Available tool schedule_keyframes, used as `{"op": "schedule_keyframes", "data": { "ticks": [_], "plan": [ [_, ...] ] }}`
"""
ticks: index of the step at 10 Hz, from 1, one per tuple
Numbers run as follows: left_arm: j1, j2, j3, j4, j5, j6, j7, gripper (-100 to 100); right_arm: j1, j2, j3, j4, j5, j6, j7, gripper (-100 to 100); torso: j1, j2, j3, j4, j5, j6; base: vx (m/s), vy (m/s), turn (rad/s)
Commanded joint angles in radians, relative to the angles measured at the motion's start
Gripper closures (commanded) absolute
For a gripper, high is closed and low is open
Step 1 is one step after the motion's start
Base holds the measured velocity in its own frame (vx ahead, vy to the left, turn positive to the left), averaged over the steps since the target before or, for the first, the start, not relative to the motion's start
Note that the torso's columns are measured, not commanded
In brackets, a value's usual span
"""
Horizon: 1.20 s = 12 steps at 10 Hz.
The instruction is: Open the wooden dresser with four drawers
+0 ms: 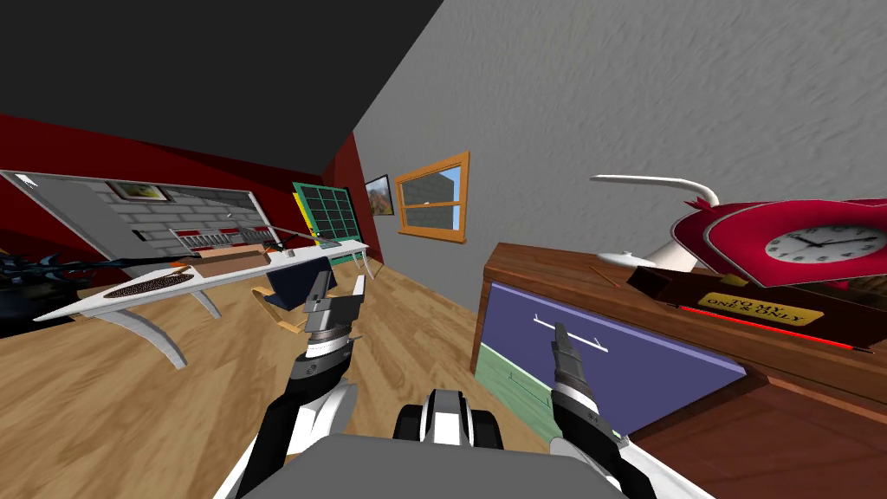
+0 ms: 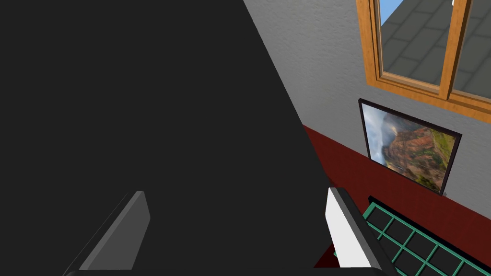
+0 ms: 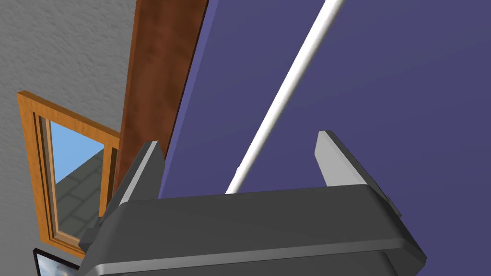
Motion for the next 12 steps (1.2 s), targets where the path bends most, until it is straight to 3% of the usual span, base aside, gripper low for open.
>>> {"op": "schedule_keyframes", "data": {
  "ticks": [1, 6, 9, 10, 11, 12],
  "plan": [
    [0.000, 0.000, 0.000, 0.000, 0.000, 0.000, 0.000, 0, 0.006, -0.006, 0.005, 0.020, -0.037, -0.001, -0.074, -100, 0.000, 0.000, 0.000, 0.000, 0.000, 0.000, 0.002, 0.015, 0.126],
    [0.000, 0.000, 0.000, 0.000, 0.000, 0.000, 0.000, 0, 0.011, -0.019, 0.009, 0.043, -0.077, -0.004, -0.169, -100, 0.000, 0.000, 0.000, 0.000, 0.000, 0.000, 0.000, 0.011, 0.055],
    [0.000, 0.000, 0.000, 0.000, 0.000, 0.000, 0.000, 0, 0.025, -0.019, -0.009, -0.009, -0.094, 0.038, -0.142, -100, -0.002, -0.003, -0.002, -0.001, 0.000, 0.000, 0.052, -0.023, -0.027],
    [0.000, 0.000, 0.000, 0.000, 0.000, 0.000, 0.000, 0, 0.020, -0.018, -0.005, 0.003, -0.089, 0.027, -0.146, -100, -0.001, -0.004, -0.002, -0.001, -0.001, 0.000, 0.042, -0.013, -0.003],
    [0.000, 0.000, 0.000, 0.000, 0.000, 0.000, 0.000, 0, 0.012, -0.017, 0.003, 0.029, -0.079, 0.008, -0.155, 100, 0.001, 0.000, 0.000, 0.000, 0.000, 0.000, -0.042, 0.017, 0.050],
    [0.000, 0.000, 0.000, 0.000, 0.000, 0.000, 0.000, 0, 0.018, -0.018, 0.000, 0.016, -0.083, 0.019, -0.150, 100, 0.003, 0.005, 0.003, 0.001, 0.001, 0.000, -0.022, 0.009, 0.017]
  ]
}}
